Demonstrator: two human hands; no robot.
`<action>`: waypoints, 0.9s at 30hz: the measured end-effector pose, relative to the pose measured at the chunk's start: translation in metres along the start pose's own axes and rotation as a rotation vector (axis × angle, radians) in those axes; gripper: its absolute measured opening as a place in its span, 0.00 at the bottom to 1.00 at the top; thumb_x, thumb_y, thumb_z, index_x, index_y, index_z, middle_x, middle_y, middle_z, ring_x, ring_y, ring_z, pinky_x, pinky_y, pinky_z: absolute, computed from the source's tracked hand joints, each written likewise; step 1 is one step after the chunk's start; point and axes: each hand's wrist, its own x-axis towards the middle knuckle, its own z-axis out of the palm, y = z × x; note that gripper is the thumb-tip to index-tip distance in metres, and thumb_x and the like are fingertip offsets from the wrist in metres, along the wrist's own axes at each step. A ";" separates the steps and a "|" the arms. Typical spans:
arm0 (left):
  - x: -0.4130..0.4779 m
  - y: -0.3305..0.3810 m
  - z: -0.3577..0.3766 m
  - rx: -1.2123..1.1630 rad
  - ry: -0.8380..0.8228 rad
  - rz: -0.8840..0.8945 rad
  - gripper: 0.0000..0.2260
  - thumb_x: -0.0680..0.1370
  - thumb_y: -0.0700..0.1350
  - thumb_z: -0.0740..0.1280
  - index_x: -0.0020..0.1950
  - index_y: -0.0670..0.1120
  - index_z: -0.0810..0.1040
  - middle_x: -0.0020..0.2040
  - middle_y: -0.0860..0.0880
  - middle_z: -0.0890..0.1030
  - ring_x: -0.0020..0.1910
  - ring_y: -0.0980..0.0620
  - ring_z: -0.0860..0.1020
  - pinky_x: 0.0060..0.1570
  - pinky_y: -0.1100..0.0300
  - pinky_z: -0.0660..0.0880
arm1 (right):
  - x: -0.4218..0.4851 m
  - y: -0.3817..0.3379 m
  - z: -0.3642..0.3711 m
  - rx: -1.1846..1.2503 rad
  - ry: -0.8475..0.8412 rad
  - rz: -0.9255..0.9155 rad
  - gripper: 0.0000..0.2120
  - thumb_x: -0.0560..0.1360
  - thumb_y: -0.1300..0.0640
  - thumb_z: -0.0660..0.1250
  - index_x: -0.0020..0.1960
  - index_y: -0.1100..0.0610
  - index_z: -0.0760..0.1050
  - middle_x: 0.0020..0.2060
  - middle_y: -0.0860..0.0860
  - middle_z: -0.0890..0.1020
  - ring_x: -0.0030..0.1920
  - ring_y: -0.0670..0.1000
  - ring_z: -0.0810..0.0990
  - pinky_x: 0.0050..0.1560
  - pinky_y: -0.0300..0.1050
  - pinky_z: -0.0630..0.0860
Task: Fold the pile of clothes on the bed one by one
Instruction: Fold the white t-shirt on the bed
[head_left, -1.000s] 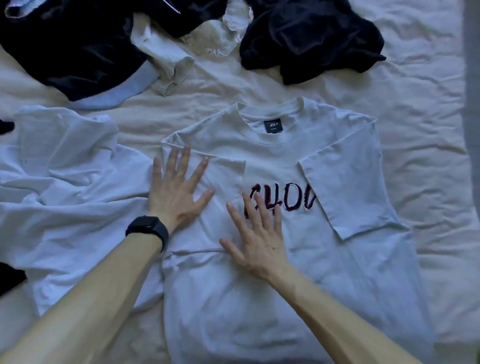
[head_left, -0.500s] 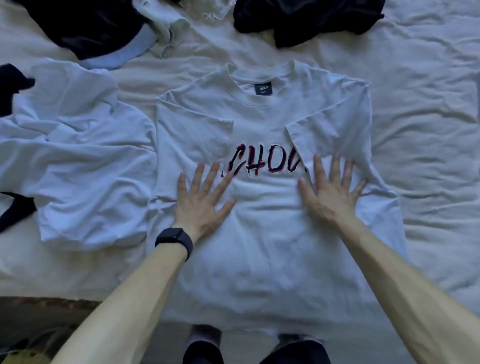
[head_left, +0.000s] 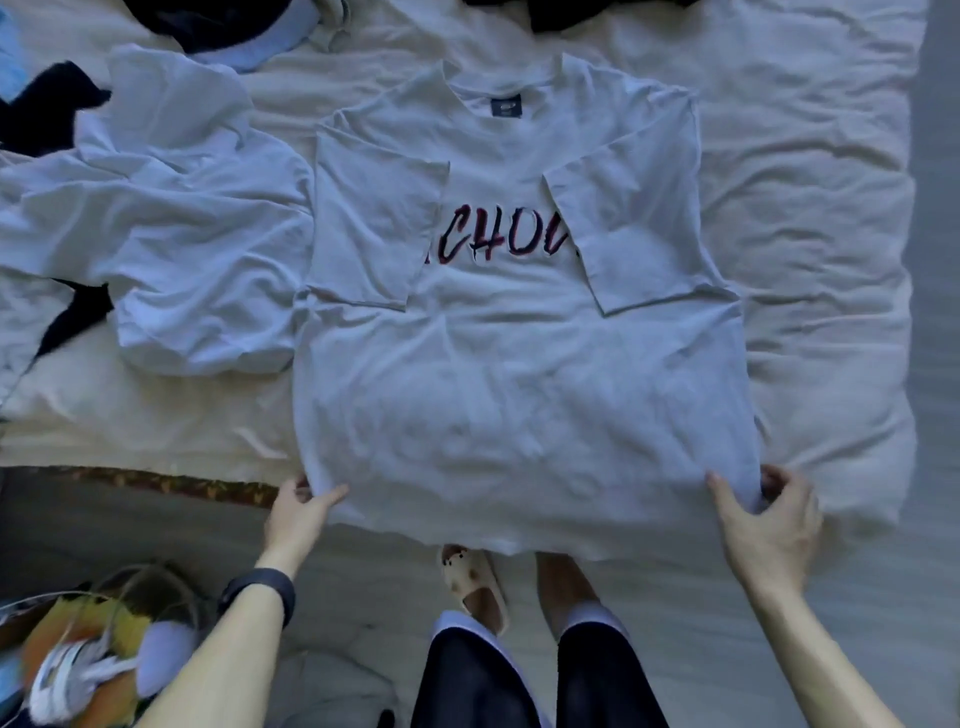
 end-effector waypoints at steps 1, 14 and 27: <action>0.000 -0.008 0.000 0.042 -0.053 0.007 0.18 0.76 0.50 0.74 0.62 0.44 0.77 0.60 0.43 0.80 0.56 0.42 0.77 0.53 0.50 0.72 | 0.001 0.002 -0.005 0.016 -0.056 0.034 0.34 0.67 0.36 0.72 0.62 0.60 0.74 0.55 0.61 0.80 0.57 0.61 0.77 0.59 0.56 0.72; -0.051 -0.110 -0.027 -0.122 -0.178 0.138 0.09 0.78 0.52 0.72 0.51 0.47 0.83 0.49 0.48 0.85 0.48 0.44 0.82 0.49 0.49 0.78 | -0.048 0.053 -0.041 0.201 -0.569 0.282 0.12 0.77 0.57 0.74 0.59 0.58 0.81 0.47 0.54 0.85 0.42 0.52 0.81 0.36 0.42 0.75; -0.185 -0.074 -0.101 -0.550 0.089 0.113 0.18 0.75 0.54 0.74 0.46 0.39 0.78 0.43 0.39 0.83 0.42 0.42 0.81 0.49 0.46 0.79 | -0.119 0.005 -0.185 0.562 -0.147 0.273 0.10 0.80 0.61 0.66 0.58 0.66 0.78 0.45 0.59 0.80 0.42 0.57 0.81 0.37 0.46 0.77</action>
